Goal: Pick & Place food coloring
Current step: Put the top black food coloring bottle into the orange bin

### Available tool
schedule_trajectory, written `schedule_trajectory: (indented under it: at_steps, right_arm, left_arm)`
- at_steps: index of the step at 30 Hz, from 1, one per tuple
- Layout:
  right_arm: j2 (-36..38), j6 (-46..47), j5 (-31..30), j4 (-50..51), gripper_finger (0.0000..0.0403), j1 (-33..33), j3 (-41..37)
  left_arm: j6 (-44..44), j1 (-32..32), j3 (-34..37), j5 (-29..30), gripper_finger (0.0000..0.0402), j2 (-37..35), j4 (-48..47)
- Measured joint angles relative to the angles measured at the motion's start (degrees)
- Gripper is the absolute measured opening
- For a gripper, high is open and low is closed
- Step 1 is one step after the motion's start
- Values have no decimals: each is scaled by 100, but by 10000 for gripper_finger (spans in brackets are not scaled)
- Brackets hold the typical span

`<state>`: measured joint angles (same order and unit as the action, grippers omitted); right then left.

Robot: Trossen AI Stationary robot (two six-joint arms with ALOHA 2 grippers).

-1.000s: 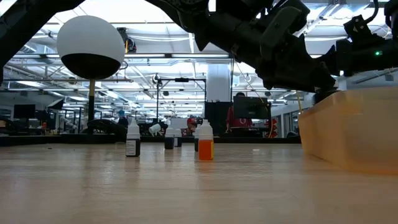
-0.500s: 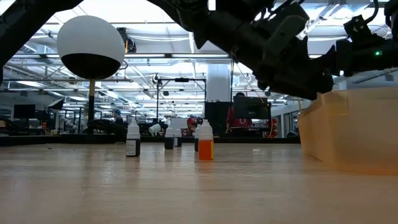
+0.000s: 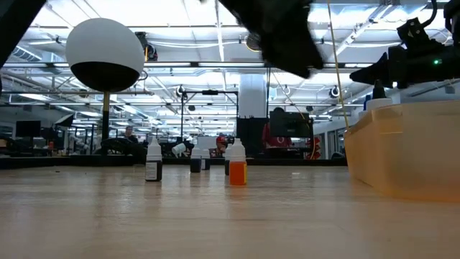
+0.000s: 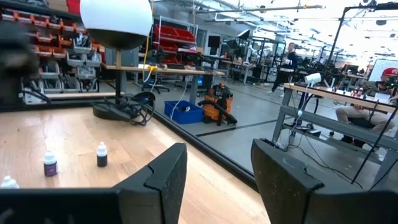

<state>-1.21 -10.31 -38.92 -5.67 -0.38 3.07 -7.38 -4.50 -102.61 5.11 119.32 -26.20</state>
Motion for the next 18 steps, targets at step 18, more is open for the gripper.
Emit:
schedule_trajectory:
  at_steps: [18]
  right_arm:
    - [-33, 0, 0, -2, 167, 0, 2]
  left_arm:
    - [1160, 2223, 2180, 234, 276, -409, -1214]
